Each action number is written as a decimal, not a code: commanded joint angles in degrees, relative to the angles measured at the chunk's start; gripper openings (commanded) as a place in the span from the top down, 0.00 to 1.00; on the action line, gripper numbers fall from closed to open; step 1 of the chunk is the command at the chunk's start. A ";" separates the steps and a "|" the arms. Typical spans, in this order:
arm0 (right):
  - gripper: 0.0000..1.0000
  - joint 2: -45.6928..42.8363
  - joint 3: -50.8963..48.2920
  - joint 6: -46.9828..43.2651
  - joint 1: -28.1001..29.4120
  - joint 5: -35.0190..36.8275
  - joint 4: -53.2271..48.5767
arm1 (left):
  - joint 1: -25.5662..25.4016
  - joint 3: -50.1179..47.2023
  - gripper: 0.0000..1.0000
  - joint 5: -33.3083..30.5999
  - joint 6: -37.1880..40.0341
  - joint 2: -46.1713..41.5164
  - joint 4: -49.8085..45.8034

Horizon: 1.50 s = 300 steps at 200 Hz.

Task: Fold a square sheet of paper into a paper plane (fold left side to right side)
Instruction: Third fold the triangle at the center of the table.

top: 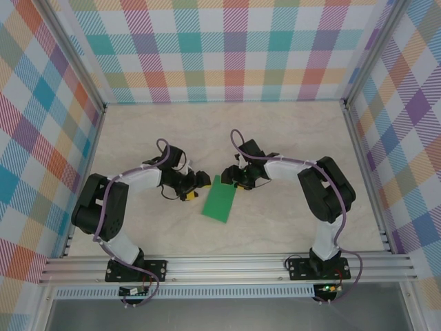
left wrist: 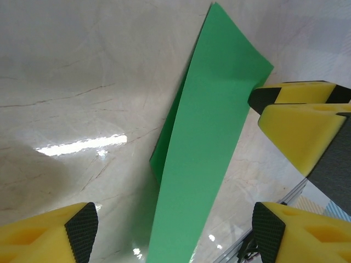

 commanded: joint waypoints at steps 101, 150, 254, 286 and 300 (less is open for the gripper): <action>0.41 0.74 1.47 -2.53 0.28 0.72 -1.34 | -4.89 2.93 0.30 1.05 -0.26 4.71 -0.37; 0.41 1.07 1.56 -2.47 0.33 0.29 -1.17 | -5.42 0.78 0.38 2.81 -1.07 4.45 1.13; 0.33 -1.16 2.00 -5.41 0.28 1.52 -1.25 | -5.86 0.67 0.85 1.04 0.02 4.00 -0.30; 0.23 -7.22 0.18 -10.78 0.29 6.34 -2.73 | -6.67 0.70 0.92 -0.15 -0.01 3.27 -1.63; 0.20 -11.23 -2.44 -13.42 0.33 8.56 -2.85 | -7.29 0.57 0.93 -0.99 -0.20 3.04 -2.21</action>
